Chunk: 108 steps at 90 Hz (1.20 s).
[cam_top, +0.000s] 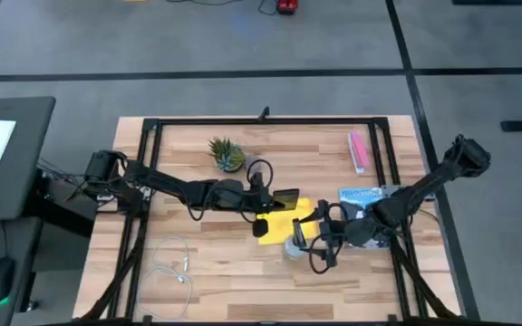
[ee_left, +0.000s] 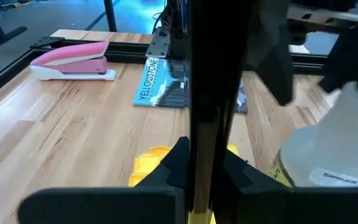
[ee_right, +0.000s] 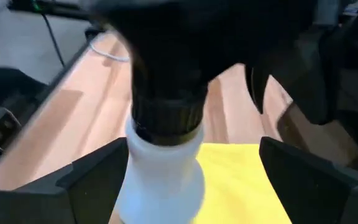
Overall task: Apply microfiber cloth
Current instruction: Spray the front side of the cellphone using a spray bottle
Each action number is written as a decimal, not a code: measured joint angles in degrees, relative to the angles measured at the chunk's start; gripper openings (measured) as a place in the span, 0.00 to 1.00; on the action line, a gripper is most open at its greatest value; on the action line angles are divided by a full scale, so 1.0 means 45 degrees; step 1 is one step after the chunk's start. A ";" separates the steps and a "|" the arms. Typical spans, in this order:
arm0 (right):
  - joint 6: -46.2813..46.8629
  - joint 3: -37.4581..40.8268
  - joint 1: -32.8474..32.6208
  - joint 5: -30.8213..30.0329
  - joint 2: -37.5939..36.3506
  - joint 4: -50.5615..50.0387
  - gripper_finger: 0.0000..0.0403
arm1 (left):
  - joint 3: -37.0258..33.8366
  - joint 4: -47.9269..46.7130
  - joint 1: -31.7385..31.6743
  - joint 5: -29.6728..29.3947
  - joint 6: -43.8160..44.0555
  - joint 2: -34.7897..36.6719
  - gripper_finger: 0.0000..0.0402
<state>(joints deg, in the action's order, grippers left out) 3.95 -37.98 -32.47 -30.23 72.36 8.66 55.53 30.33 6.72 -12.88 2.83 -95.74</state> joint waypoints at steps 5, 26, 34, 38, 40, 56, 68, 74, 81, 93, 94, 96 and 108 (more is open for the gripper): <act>-0.0275 0.0000 -0.0196 -0.0767 -0.0005 -0.0081 0.88 | 0.0000 -0.0005 0.0003 0.0000 0.0000 0.0000 0.03; -0.0300 0.0000 -0.0494 -0.2938 -0.0005 -0.0129 0.88 | 0.0000 -0.0005 0.0010 0.0000 0.0000 0.0002 0.03; 0.0000 -0.0074 -0.0389 -0.2977 -0.0005 -0.0194 0.88 | 0.0000 -0.0005 0.0010 0.0000 0.0000 0.0000 0.03; 0.0099 -0.0193 -0.0429 -0.2970 -0.0005 -0.0305 0.88 | 0.0000 -0.0005 0.0010 0.0000 0.0000 0.0000 0.03; 0.0120 -0.0272 -0.0472 -0.2973 -0.0005 -0.0382 0.88 | 0.0000 -0.0008 0.0010 0.0000 0.0000 0.0000 0.03; 0.0458 -0.1236 -0.1031 -0.2572 -0.0015 -0.1841 0.88 | 0.0000 -0.0006 0.0010 0.0000 0.0000 0.0000 0.03; 0.1824 -0.1684 -0.1122 -0.2518 -0.0023 -0.3277 0.88 | 0.0000 -0.0006 0.0015 0.0002 0.0000 0.0000 0.03; 0.2119 -0.1687 -0.1095 -0.2550 -0.0034 -0.3618 0.88 | 0.0000 -0.0010 0.0015 0.0000 0.0000 0.0000 0.03; 0.2121 -0.1671 -0.0976 -0.2527 -0.0010 -0.3593 0.88 | 0.0000 -0.0005 0.0015 0.0000 0.0000 0.0000 0.03; 0.1926 -0.1671 -0.0614 -0.2465 -0.0032 -0.3571 0.88 | 0.0000 -0.0005 0.0015 0.0002 0.0021 0.0000 0.03; 0.1869 -0.1671 -0.0595 -0.2424 -0.0043 -0.3582 0.88 | 0.0000 -0.0005 0.0015 0.0005 0.0030 0.0000 0.03; 0.1791 -0.1671 -0.0528 -0.2274 -0.0080 -0.3593 0.88 | 0.0000 -0.0005 0.0015 0.0000 0.0050 0.0000 0.03; 0.1724 -0.1671 -0.0253 -0.1096 -0.0600 -0.3588 0.88 | 0.0000 -0.0007 0.0044 0.0000 0.0005 0.0000 0.03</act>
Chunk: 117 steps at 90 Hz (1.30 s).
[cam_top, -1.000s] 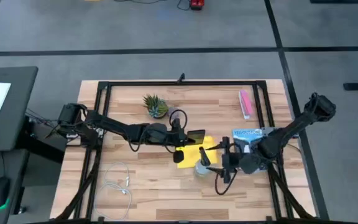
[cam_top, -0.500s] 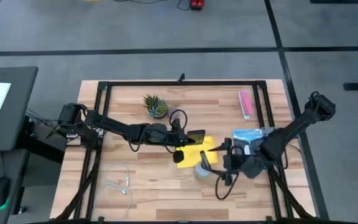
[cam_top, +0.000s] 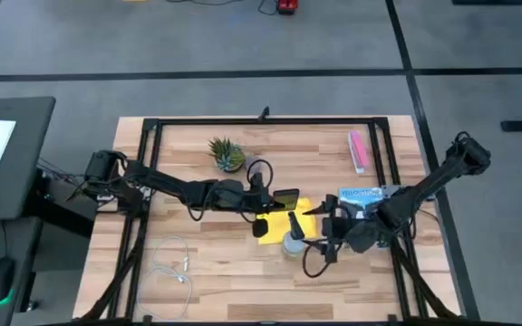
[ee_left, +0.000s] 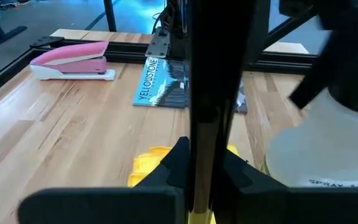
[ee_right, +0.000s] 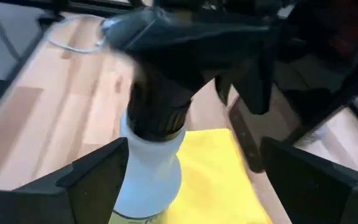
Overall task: Apply microfiber cloth
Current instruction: Spray the front side of the cellphone using a spray bottle
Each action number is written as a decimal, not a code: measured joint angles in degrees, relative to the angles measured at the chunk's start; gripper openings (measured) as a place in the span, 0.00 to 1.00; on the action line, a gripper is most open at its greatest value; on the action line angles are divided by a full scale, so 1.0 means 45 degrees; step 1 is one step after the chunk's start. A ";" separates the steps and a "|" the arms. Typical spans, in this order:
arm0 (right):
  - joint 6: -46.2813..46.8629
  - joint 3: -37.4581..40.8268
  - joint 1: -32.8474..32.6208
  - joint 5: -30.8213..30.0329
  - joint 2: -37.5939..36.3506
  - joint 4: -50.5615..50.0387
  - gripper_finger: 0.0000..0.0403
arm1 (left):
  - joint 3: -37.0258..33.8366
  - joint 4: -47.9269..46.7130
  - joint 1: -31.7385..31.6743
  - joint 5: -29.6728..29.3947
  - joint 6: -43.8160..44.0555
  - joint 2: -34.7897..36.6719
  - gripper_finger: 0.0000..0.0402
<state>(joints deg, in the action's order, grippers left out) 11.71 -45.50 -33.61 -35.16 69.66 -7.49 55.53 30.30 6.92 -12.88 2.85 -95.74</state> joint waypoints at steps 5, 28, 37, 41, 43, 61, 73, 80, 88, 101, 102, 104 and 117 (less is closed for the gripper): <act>0.0006 0.0000 0.0003 0.0495 -0.0325 0.0000 0.88 | 0.0000 -0.0002 0.0010 0.0000 0.0000 0.0000 0.03; 0.0402 0.0000 0.0328 0.0849 -0.1174 -0.0446 0.88 | 0.0000 0.0002 0.0015 0.0004 -0.0049 0.0003 0.03; 0.0426 0.0000 0.0765 0.1279 -0.0912 -0.0271 0.88 | 0.0000 0.0007 0.0015 0.0004 -0.0049 0.0000 0.03; 0.0436 0.0000 0.0987 0.1688 -0.0740 -0.0077 0.88 | 0.0000 -0.0003 0.0014 0.0005 -0.0053 0.0001 0.03; 0.0433 0.0000 0.1080 0.1939 -0.0646 -0.0019 0.88 | 0.0000 0.0001 0.0015 0.0003 -0.0052 0.0000 0.03; 0.0263 0.0000 0.1516 0.2921 -0.0230 0.0131 0.88 | 0.0000 0.0002 0.0010 0.0004 -0.0042 0.0000 0.03; -0.0027 0.0005 0.1498 0.3193 -0.0296 0.0143 0.87 | 0.0000 -0.0001 0.0010 0.0005 -0.0049 0.0002 0.03; -0.0040 0.0005 0.1491 0.3188 -0.0337 0.0189 0.87 | 0.0000 0.0002 0.0010 0.0001 -0.0049 0.0000 0.03; -0.0035 0.0005 0.1491 0.3202 -0.0286 0.0276 0.85 | 0.0000 0.0002 0.0010 0.0000 -0.0049 0.0000 0.03; -0.0123 0.0005 0.1429 0.3228 -0.0221 0.0863 0.84 | 0.0000 0.0000 0.0010 0.0001 -0.0049 0.0000 0.03; -0.0129 0.0005 0.1415 0.3253 -0.0221 0.0867 0.84 | 0.0000 0.0002 0.0010 0.0003 -0.0049 0.0000 0.03; -0.0132 0.0005 0.1396 0.3318 -0.0225 0.0848 0.84 | 0.0000 0.0002 0.0010 0.0003 -0.0049 0.0000 0.03; 0.0104 0.0005 0.1385 0.3900 -0.0221 0.0767 0.85 | 0.0000 0.0000 0.0010 0.0000 -0.0050 0.0000 0.03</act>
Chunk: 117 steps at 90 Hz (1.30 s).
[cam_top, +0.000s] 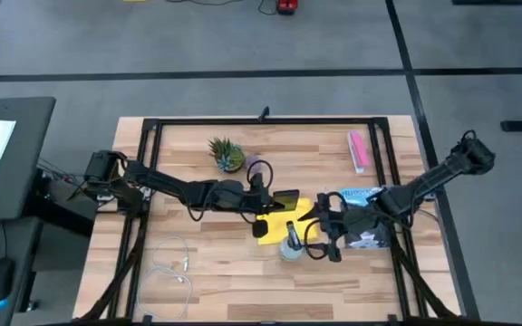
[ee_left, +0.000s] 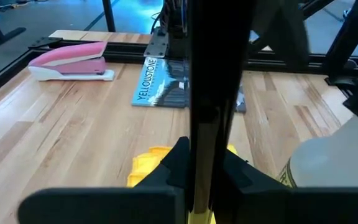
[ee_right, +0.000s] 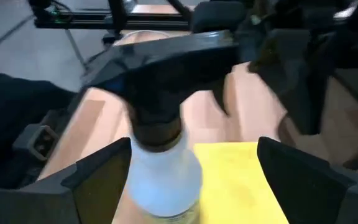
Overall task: Apply microfiber cloth
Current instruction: Spray the front side of the cellphone using a spray bottle
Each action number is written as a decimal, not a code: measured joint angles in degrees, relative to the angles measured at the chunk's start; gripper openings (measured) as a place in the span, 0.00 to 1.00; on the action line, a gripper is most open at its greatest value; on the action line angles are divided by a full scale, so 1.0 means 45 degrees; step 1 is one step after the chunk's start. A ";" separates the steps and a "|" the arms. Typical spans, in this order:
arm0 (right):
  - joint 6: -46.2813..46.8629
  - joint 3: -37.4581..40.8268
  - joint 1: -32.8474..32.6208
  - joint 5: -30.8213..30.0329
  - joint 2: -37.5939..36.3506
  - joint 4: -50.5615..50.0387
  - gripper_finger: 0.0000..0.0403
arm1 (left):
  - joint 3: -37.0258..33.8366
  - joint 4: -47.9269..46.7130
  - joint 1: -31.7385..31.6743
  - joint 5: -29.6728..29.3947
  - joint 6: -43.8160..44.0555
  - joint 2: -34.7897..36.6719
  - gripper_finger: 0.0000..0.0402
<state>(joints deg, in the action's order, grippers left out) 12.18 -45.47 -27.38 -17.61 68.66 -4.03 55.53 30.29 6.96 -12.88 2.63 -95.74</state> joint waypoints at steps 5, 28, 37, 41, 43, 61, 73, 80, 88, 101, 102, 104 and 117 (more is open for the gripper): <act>0.0055 0.0000 0.0005 0.0018 -0.0005 0.0003 0.86 | 0.0000 0.0002 0.0000 0.0000 0.0001 0.0000 0.03; -0.0043 0.0000 0.0220 -0.0051 -0.0005 0.0078 0.98 | 0.0000 0.0002 0.0000 0.0000 0.0006 0.0000 0.03; -0.0052 0.0000 0.0380 -0.0072 -0.0005 0.0277 0.98 | 0.0000 0.0007 0.0000 0.0001 0.0005 0.0000 0.03; -0.0052 0.0000 0.0409 -0.0078 -0.0005 0.0376 0.98 | 0.0000 0.0003 0.0000 0.0004 0.0031 0.0000 0.03; -0.0052 0.0000 0.0454 -0.0076 0.0000 0.0453 0.98 | 0.0000 0.0007 0.0000 0.0000 0.0059 0.0000 0.03; -0.0100 0.0000 0.0481 -0.0047 0.0000 0.1212 0.97 | 0.0000 0.0007 0.0000 0.0000 0.0113 0.0000 0.03; -0.0100 0.0000 0.0481 -0.0028 0.0000 0.1385 0.97 | 0.0000 0.0007 0.0000 0.0000 0.0128 0.0000 0.03; -0.0101 0.0000 0.0484 -0.0033 0.0000 0.1389 0.97 | 0.0000 0.0007 0.0003 0.0000 0.0119 0.0000 0.03; -0.0101 0.0000 0.0446 -0.0037 0.0101 0.1436 0.97 | 0.0000 0.0007 0.0005 0.0000 0.0083 0.0000 0.03; -0.0087 0.0000 0.0278 -0.0023 0.0882 0.1868 0.97 | 0.0000 0.0017 0.0005 0.0000 0.0055 0.0000 0.03; -0.0106 0.0000 0.0268 -0.0026 0.0958 0.1944 0.97 | 0.0000 0.0020 0.0005 0.0000 0.0055 0.0000 0.03; -0.0183 0.0000 0.0223 -0.0018 0.1098 0.2055 0.97 | 0.0000 0.0018 0.0005 0.0000 0.0055 0.0004 0.03; -0.0712 0.0005 -0.0029 -0.0043 0.1624 0.2707 0.97 | 0.0000 0.0007 0.0005 0.0000 0.0054 0.0000 0.03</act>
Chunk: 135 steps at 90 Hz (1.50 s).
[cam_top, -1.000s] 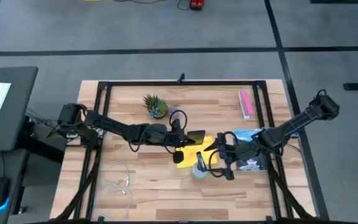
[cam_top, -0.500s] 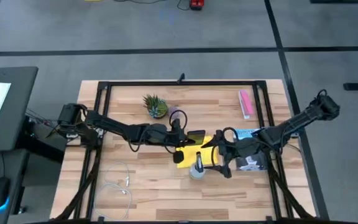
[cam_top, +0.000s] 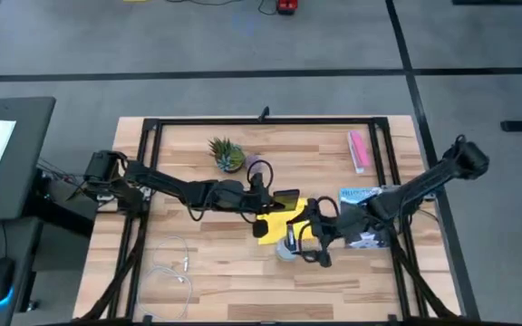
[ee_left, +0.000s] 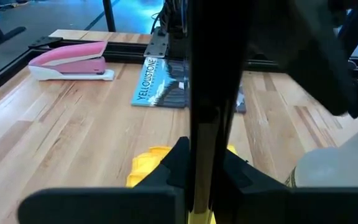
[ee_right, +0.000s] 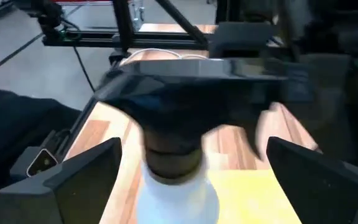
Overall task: Apply microfiber cloth
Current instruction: Spray the front side of the cellphone using a spray bottle
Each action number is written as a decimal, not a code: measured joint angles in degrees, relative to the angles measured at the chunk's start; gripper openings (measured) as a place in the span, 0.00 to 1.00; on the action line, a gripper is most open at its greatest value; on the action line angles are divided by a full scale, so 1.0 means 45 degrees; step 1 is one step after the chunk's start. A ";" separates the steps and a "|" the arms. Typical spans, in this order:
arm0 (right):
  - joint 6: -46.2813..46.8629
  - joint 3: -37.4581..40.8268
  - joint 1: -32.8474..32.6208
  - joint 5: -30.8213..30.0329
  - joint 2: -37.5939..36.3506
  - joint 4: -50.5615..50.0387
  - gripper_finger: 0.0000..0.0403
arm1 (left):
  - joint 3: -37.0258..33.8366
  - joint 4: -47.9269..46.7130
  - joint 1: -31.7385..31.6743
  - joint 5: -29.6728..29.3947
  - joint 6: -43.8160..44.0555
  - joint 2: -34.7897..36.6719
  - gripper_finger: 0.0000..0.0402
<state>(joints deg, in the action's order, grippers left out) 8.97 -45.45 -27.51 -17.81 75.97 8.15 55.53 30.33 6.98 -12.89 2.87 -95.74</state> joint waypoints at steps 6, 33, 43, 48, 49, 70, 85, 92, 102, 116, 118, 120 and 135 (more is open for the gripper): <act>0.0000 0.0000 -0.0054 -0.0008 0.0061 0.0244 0.97 | 0.0000 0.0000 0.0000 0.0000 -0.0005 0.0000 0.03; 0.0146 0.0000 -0.0053 -0.0046 0.0046 0.1088 0.97 | 0.0000 0.0001 0.0005 0.0000 -0.0005 0.0000 0.03; 0.0421 0.0000 0.0063 -0.0043 0.0046 0.1000 0.97 | 0.0000 -0.0005 0.0005 0.0000 -0.0005 0.0000 0.03; 0.0614 0.0000 0.0064 -0.0069 0.0046 0.0984 0.97 | 0.0000 -0.0005 0.0005 0.0000 -0.0006 0.0000 0.03; 0.0636 0.0000 0.0070 -0.0082 0.0046 0.0971 0.97 | 0.0000 -0.0005 0.0005 0.0000 -0.0009 0.0002 0.03; 0.1070 0.0000 0.0146 -0.0713 0.0046 0.0868 0.94 | 0.0000 -0.0005 0.0005 0.0000 -0.0009 0.0000 0.03; 0.1520 0.0000 0.0146 -0.0718 0.0046 0.0854 0.91 | 0.0000 0.0023 0.0005 -0.0059 0.0139 0.0000 0.03; 0.1682 0.0000 0.0141 -0.0718 0.0046 0.0854 0.89 | 0.0000 0.0067 0.0005 -0.0221 0.0295 0.0000 0.03; 0.1714 0.0000 0.0146 -0.0723 0.0046 0.0859 0.86 | 0.0000 0.0068 0.0005 -0.0298 0.0640 0.0000 0.03; 0.1714 0.0000 0.0142 -0.0723 0.0046 0.0859 0.81 | 0.0000 0.0085 0.0005 -0.0328 0.0828 0.0002 0.03; 0.1714 0.0000 0.0145 -0.0725 0.0046 0.0859 0.81 | 0.0000 0.0083 0.0005 -0.0330 0.0832 0.0000 0.03; 0.1714 0.0000 0.0146 -0.0723 0.0046 0.0859 0.80 | 0.0000 0.0084 0.0005 -0.0330 0.0839 0.0000 0.03; 0.1706 0.0000 0.0146 -0.0752 0.0046 0.0856 0.77 | 0.0000 0.0092 0.0005 -0.0330 0.0850 0.0001 0.03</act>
<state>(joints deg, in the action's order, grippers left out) 16.65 -45.45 -26.85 -21.19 76.18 12.00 55.53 30.74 7.01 -14.37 6.70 -95.74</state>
